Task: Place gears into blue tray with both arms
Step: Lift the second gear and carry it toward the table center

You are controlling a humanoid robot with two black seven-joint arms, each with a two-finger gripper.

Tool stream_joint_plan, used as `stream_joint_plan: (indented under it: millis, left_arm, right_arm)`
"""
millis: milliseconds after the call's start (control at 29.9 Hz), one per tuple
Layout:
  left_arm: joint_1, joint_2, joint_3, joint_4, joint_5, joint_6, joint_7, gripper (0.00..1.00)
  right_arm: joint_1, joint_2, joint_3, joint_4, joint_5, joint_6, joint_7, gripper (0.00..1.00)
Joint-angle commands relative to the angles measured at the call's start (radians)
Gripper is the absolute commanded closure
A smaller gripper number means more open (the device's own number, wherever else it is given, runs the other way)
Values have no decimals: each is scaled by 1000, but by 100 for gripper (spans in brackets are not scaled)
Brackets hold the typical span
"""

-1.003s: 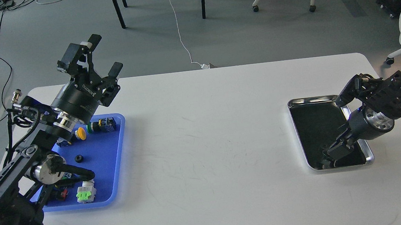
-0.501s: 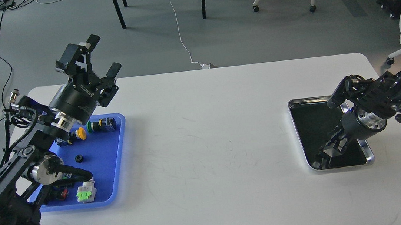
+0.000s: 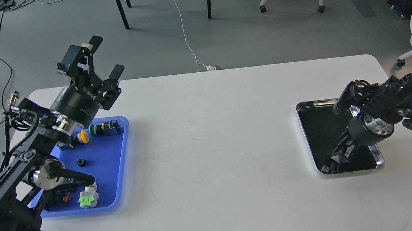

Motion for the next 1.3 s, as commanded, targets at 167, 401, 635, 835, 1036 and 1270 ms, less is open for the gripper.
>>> stream_joint_plan:
  millis: [167,401,635,835,1036,1270]
  left_arm:
    - [0,0,0,0,-1,0,0,2]
    - [0,0,0,0,1,0,0,2]
    - [0,0,-2,0,-1,0,0,2]
    - [-2,2,-2,0,-1,0,0,2]
    - [0,20,0,-5,-1,-3,0,2]
    - [-2,52,0,-8,-2,-3,-2,2]
  right_arm:
    - [0,0,-12,0,0,-1,0,60]
    - [3,0,-12,-2,0,-1,0,80]
    - [29,-1,-11,1,3,-1,0,85]
    - [130,-9,-1,47,11,-2,0,85]
    - [247,63,-6,99,132,4,0,85]
    - [256,301,-17,46,264,-8,0,85]
